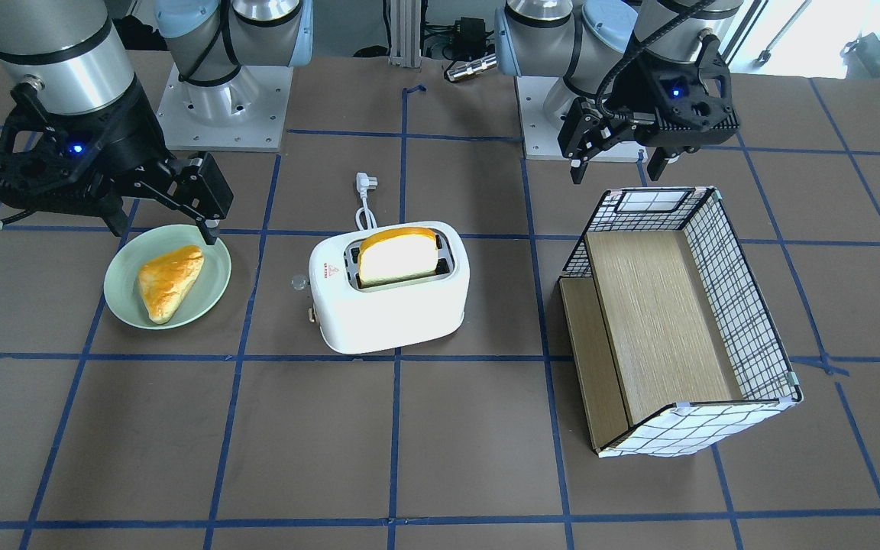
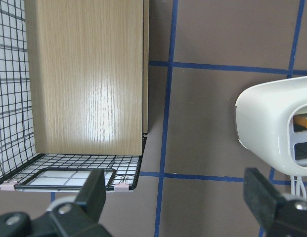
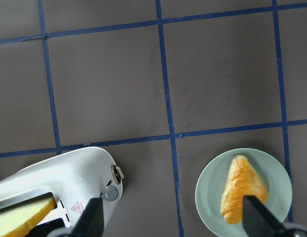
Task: Press toaster with right arm
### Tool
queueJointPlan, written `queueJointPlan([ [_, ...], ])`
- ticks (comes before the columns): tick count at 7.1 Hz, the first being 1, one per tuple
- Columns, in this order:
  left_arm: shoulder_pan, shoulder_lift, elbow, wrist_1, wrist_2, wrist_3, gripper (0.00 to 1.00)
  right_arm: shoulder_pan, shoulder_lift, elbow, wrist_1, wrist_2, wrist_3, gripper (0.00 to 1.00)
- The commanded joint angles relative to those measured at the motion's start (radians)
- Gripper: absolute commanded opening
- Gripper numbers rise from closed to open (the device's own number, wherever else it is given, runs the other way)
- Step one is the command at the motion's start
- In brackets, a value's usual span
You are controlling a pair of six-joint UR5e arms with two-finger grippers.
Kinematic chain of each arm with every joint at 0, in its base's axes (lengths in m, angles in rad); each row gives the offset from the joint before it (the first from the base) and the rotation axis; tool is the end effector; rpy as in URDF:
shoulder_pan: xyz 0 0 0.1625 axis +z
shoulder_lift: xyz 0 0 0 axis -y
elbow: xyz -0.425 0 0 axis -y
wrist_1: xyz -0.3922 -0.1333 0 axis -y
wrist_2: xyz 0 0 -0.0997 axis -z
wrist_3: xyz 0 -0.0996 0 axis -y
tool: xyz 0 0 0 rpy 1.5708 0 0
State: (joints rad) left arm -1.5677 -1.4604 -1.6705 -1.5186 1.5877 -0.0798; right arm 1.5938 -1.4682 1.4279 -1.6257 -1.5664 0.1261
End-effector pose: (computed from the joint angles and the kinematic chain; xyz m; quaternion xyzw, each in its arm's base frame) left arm -0.1302 -0.4515 0.4960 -0.0417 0.9986 -0.0317 0.0072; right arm 0.1462 -0.5409 0.5114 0.0514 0.9975 -0.0473 0.0057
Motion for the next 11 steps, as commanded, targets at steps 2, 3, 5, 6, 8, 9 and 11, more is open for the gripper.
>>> queueJointPlan([
  [2, 0.0, 0.0, 0.0, 0.0, 0.002, 0.0, 1.0, 0.0, 0.0, -0.001, 0.006, -0.001, 0.001, 1.0],
  [3, 0.0, 0.0, 0.0, 0.0, 0.0, 0.0, 1.0, 0.0, -0.001, -0.001, 0.006, -0.001, 0.001, 1.0],
  [5, 0.0, 0.0, 0.0, 0.0, 0.002, 0.0, 1.0, 0.0, -0.001, -0.001, 0.009, -0.003, 0.001, 1.0],
  [6, 0.0, 0.0, 0.0, 0.0, 0.002, 0.0, 1.0, 0.0, -0.001, -0.001, 0.01, -0.004, 0.001, 1.0],
  [8, 0.0, 0.0, 0.0, 0.0, 0.002, 0.0, 1.0, 0.0, 0.0, -0.001, 0.012, -0.006, 0.001, 0.96],
  [9, 0.0, 0.0, 0.0, 0.0, 0.0, 0.0, 1.0, 0.0, -0.001, -0.001, 0.012, -0.007, 0.001, 0.91],
  [11, 0.0, 0.0, 0.0, 0.0, 0.0, 0.0, 1.0, -0.003, -0.001, -0.007, 0.035, 0.037, 0.001, 0.03],
])
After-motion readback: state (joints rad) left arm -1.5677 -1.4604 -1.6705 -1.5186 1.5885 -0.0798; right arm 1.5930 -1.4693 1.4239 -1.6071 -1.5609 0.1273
